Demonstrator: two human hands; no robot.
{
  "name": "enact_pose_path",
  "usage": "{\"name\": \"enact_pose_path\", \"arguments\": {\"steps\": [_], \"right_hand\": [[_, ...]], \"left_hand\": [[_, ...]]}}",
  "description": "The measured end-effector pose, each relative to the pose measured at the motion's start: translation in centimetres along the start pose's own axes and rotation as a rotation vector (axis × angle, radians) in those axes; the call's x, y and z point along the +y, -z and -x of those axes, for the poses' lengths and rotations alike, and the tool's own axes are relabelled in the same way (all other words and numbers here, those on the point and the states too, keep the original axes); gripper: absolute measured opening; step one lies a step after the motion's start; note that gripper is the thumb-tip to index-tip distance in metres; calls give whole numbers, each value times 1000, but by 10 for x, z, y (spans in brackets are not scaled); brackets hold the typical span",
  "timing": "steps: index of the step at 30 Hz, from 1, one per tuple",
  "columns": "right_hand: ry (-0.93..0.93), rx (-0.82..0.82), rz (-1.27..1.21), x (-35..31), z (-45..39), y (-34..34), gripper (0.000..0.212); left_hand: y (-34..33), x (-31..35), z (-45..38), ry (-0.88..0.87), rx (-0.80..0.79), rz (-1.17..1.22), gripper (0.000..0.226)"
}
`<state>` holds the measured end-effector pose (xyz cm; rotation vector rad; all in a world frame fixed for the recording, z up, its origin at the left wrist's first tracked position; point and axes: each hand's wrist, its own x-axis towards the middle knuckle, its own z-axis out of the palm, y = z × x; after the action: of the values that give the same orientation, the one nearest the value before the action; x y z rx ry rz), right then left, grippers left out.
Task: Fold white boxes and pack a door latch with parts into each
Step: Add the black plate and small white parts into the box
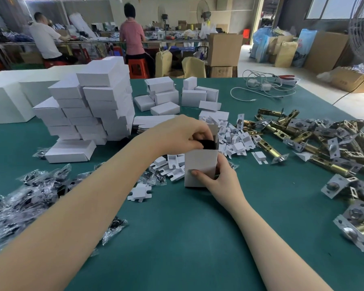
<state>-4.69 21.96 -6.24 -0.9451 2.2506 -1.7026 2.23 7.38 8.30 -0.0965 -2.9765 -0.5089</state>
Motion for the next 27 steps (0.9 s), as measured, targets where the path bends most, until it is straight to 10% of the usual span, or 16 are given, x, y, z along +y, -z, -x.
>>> {"name": "enact_pose_path", "arguments": {"steps": [12,17,20,27], "right_hand": [[-1,-3,1,0,-1,0,57],[16,-11,1,-1,0,1,51],[14,-16,6,1,-1,1,45],[-15,-20,11,3,-3,0,54]], "left_hand": [[-13,9,-5,24,-142,-321,39],[-6,-7,24,-34,383,142,23],[9,-48,53,214,627,76,18],[34,-175,145,1107,-200,-493,22]]}}
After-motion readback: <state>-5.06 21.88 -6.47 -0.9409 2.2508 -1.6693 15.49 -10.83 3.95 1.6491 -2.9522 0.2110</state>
